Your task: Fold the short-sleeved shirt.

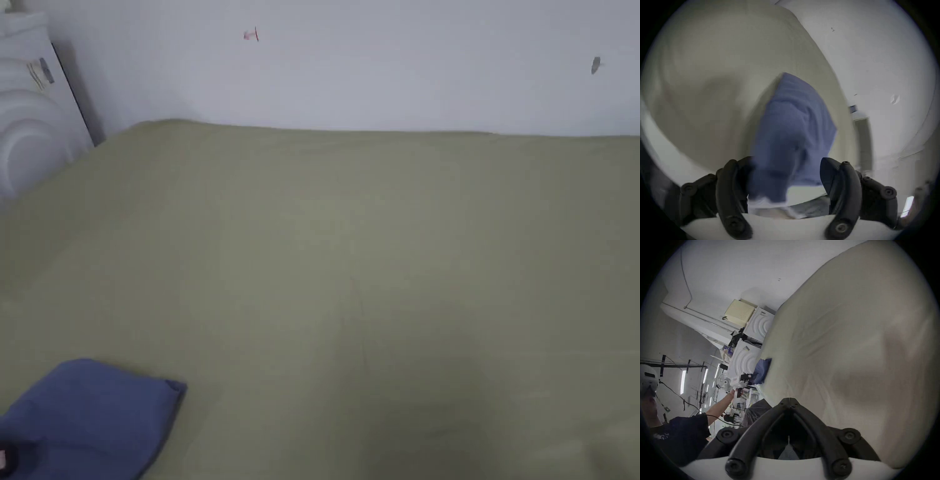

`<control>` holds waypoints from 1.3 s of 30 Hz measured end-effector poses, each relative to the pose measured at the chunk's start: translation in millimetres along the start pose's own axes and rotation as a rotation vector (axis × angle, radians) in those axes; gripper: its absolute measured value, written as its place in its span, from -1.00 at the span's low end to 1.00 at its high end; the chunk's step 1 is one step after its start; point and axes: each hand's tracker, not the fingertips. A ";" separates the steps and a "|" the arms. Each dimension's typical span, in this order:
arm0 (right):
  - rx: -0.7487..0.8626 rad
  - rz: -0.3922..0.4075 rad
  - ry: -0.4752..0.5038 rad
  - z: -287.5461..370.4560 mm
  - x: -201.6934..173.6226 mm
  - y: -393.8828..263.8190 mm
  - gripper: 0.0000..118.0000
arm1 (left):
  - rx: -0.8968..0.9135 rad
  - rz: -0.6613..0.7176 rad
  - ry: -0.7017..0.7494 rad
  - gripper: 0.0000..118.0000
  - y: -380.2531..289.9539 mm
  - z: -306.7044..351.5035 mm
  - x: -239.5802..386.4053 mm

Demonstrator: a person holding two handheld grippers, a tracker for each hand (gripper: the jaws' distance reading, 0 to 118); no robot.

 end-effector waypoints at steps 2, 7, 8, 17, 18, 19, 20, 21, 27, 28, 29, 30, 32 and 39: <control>0.030 0.035 0.034 15.0 -11.4 -2.4 -0.98 | 0.121 0.039 0.180 -0.04 -7.3 43.7 -4.5; 0.111 0.138 -0.032 62.1 -45.4 -6.1 -0.98 | 0.497 0.014 0.369 -1.00 -62.5 132.3 59.9; 0.140 0.169 -0.068 75.7 -54.3 -6.2 -0.98 | 0.482 -0.026 0.321 -1.00 -70.5 135.1 79.7; 0.306 0.389 -0.280 165.9 -125.0 -0.9 -0.98 | 0.469 -0.484 -0.084 -1.00 -197.1 35.5 341.1; 0.333 0.415 -0.320 170.6 -135.0 -0.8 -0.98 | 0.478 -0.497 -0.131 -1.00 -206.7 24.1 366.5; 0.367 0.433 -0.371 175.3 -146.3 -0.6 -0.98 | 0.479 -0.490 -0.173 -1.00 -214.5 14.5 397.1; 0.393 0.454 -0.405 177.6 -155.3 0.4 -0.98 | 0.457 -0.494 -0.223 -1.00 -220.2 5.1 419.6; 0.445 0.473 -0.471 180.0 -168.2 1.8 -0.98 | 0.444 -0.474 -0.210 -1.00 -230.5 -7.3 452.1; 0.640 0.516 -0.736 182.1 -212.4 9.7 -0.98 | 0.558 -0.663 -0.009 -1.00 -247.9 -26.2 550.1; 0.676 0.531 -0.783 178.3 -216.0 12.5 -0.98 | 0.611 -0.689 0.006 -1.00 -253.5 -26.2 562.2; 0.707 0.544 -0.830 174.6 -218.8 12.7 -0.98 | 0.659 -0.691 0.024 -1.00 -259.6 -25.2 570.6; 0.723 0.561 -0.882 170.3 -220.8 11.7 -0.98 | 0.702 -0.692 0.047 -1.00 -265.9 -25.2 577.0; 0.746 0.597 -0.973 156.4 -218.7 9.9 -0.98 | 0.766 -0.742 0.107 -1.00 -275.2 -27.1 581.5; 0.923 0.673 -1.018 126.6 -211.7 -25.6 0.13 | 0.820 -0.721 0.072 -0.07 -308.0 -37.0 569.5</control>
